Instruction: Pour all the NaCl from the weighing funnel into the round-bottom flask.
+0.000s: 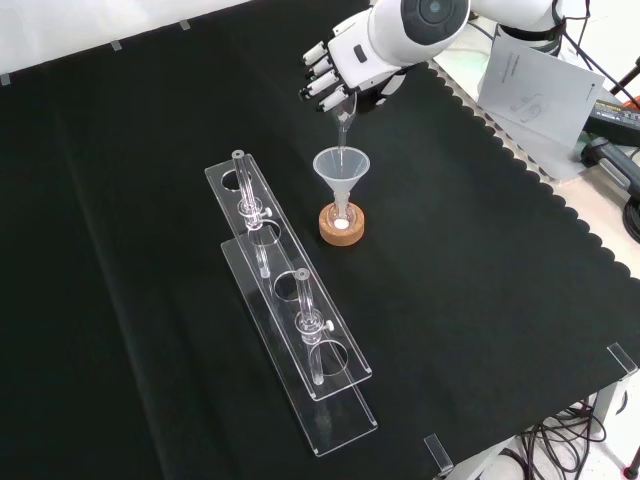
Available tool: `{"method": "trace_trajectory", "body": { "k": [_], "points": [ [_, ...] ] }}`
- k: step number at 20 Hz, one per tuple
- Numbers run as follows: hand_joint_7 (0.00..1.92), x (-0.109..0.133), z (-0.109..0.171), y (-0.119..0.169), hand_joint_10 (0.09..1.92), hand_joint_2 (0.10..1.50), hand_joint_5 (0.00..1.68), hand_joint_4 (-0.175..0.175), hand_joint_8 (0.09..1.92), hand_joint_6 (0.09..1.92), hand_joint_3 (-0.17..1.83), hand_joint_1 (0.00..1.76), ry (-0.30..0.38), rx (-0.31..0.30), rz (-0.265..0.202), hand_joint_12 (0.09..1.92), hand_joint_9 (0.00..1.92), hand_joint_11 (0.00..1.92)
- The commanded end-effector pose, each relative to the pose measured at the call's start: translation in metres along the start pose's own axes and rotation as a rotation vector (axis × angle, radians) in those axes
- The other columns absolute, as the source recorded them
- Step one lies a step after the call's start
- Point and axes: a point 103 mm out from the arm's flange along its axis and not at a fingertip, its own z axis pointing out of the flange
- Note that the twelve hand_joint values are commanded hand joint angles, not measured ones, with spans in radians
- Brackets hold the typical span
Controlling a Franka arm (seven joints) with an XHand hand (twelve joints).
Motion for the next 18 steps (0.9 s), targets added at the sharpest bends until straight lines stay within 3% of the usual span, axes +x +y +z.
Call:
{"method": "trace_trajectory", "body": {
  "k": [1,8,18],
  "points": [
    [0.65,0.0045,-0.0029,-0.0001,0.23,0.76,1.15,0.175,0.68,0.85,0.56,1.08,-0.029,0.006,0.002,0.95,1.13,0.93],
    [0.65,0.0104,-0.0096,-0.0004,0.23,0.76,1.15,0.175,0.68,0.85,0.56,1.08,-0.065,0.010,0.008,0.95,1.13,0.93],
    [0.65,0.0034,-0.0019,0.0016,0.22,0.76,1.15,0.175,0.68,0.85,0.56,1.08,-0.033,0.031,0.018,0.95,1.13,0.93]
  ]
}}
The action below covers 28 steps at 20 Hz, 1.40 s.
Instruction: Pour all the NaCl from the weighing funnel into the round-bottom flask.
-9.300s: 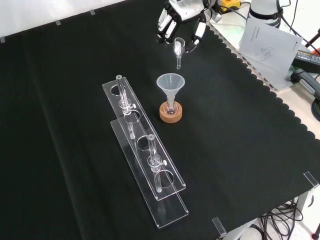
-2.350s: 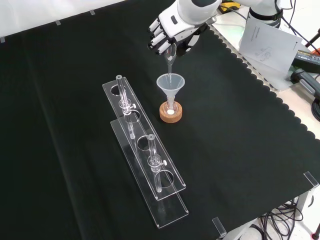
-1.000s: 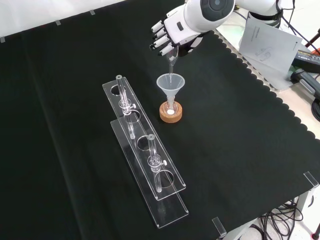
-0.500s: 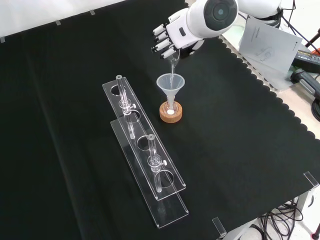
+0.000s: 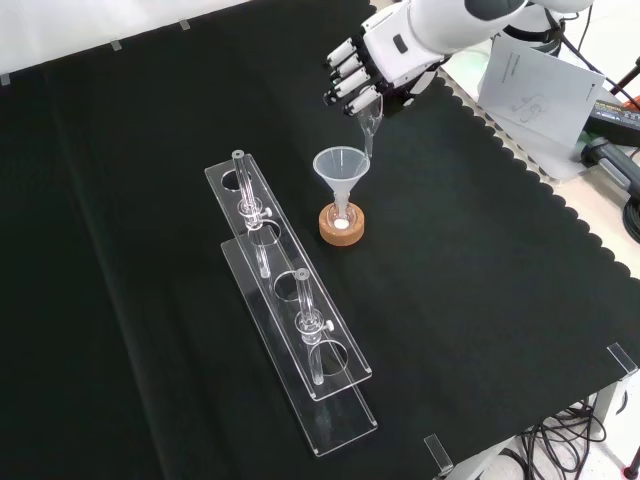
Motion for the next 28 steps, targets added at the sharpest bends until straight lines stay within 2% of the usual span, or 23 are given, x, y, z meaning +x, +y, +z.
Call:
{"method": "trace_trajectory", "body": {
  "k": [1,6,14,28],
  "points": [
    [0.65,-0.011,0.053,0.020,0.22,0.76,1.15,0.175,0.68,0.85,0.56,1.08,-0.061,0.128,0.060,0.95,1.13,0.93],
    [0.65,-0.016,0.056,0.018,0.22,0.76,1.15,0.175,0.68,0.84,0.56,1.08,-0.023,0.110,0.068,0.95,1.13,0.93],
    [0.65,-0.027,0.055,0.013,0.22,0.76,1.15,0.175,0.68,0.84,0.56,1.08,0.053,0.043,0.100,0.95,1.13,0.93],
    [0.65,-0.050,0.075,0.015,0.22,0.76,1.16,0.175,0.68,0.84,0.56,1.08,0.174,0.055,0.151,0.95,1.14,0.93]
  ]
}}
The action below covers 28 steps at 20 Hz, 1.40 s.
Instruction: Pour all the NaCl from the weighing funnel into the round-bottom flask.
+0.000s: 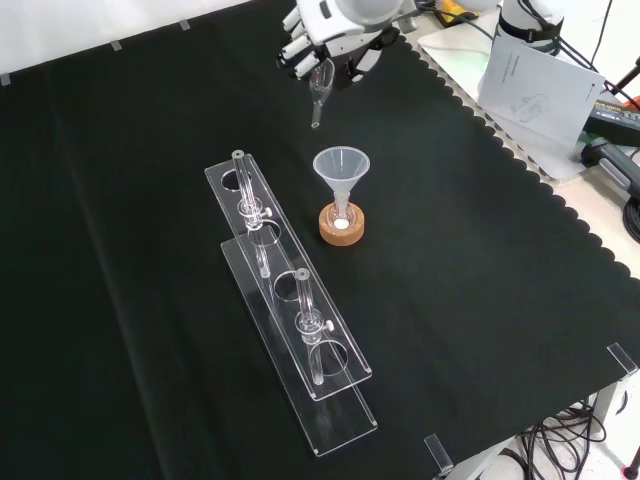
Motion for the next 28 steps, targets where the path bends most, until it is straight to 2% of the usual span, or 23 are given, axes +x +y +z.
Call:
{"method": "trace_trajectory", "body": {
  "k": [1,4,14,28],
  "points": [
    [0.65,0.004,-0.001,-0.003,0.22,0.76,1.16,0.175,0.68,0.84,0.56,1.08,0.107,-0.052,-0.019,0.95,1.14,0.93],
    [0.65,0.002,0.002,-0.002,0.22,0.76,1.16,0.175,0.68,0.84,0.56,1.08,0.158,-0.045,-0.016,0.95,1.14,0.93],
    [0.65,-0.010,0.016,0.002,0.22,0.76,1.16,0.175,0.68,0.84,0.56,1.08,0.422,-0.038,-0.003,0.95,1.14,0.93],
    [0.65,-0.026,0.047,0.008,0.21,0.76,1.16,0.175,0.68,0.84,0.56,1.08,0.697,-0.089,-0.004,0.95,1.14,0.93]
  ]
}}
